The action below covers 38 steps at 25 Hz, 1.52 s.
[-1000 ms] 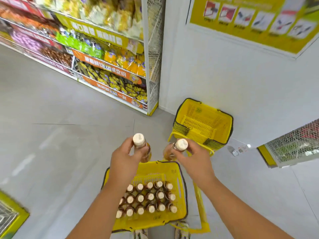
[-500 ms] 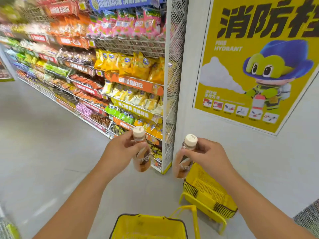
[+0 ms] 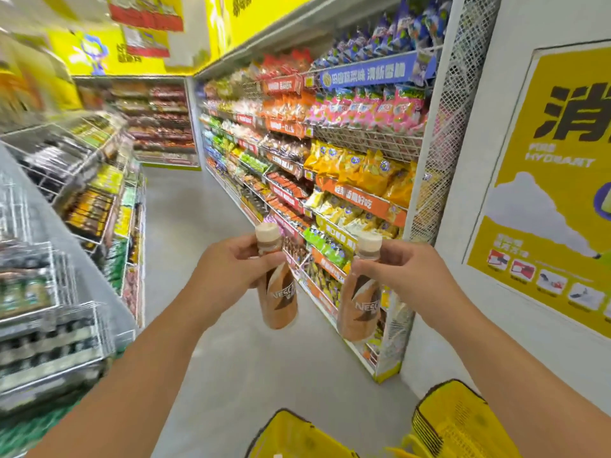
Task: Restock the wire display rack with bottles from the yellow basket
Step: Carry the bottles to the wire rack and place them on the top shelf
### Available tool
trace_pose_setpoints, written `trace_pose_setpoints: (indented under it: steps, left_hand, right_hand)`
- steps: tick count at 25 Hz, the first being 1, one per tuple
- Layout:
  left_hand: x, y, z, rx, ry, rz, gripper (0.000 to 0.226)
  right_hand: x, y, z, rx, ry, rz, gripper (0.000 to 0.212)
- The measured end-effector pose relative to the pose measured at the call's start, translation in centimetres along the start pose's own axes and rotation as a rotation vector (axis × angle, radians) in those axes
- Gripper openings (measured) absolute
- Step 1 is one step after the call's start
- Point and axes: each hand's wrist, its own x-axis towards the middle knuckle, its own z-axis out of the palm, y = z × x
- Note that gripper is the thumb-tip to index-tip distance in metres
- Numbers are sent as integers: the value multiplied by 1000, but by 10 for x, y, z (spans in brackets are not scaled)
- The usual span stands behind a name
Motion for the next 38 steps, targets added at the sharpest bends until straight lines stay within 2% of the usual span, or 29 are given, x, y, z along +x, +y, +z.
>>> trace_pose_setpoints:
  steps: [4, 11, 17, 23, 29, 31, 38]
  left_hand:
    - [-28, 13, -66, 71, 149, -16, 31]
    - [-97, 14, -201, 113, 349, -47, 30]
    - [-140, 1, -353, 164, 479, -71, 28]
    - [-164, -4, -508, 227, 543, -63, 27]
    - [-152, -25, -634, 278, 568, -91, 34]
    - [-138, -39, -668, 281, 581, -91, 30]
    - [-51, -101, -776, 317, 667, -118, 33]
  right_hand:
    - [11, -32, 56, 57, -173, -54, 15]
    - [15, -90, 204, 135, -381, -148, 20]
    - [1, -155, 361, 183, -507, -221, 12]
    - [-10, -226, 517, 229, -559, -254, 10]
    - [9, -273, 644, 215, -623, -274, 14]
    - [23, -277, 684, 191, -644, -277, 16]
    - [116, -275, 813, 132, -683, -346, 18]
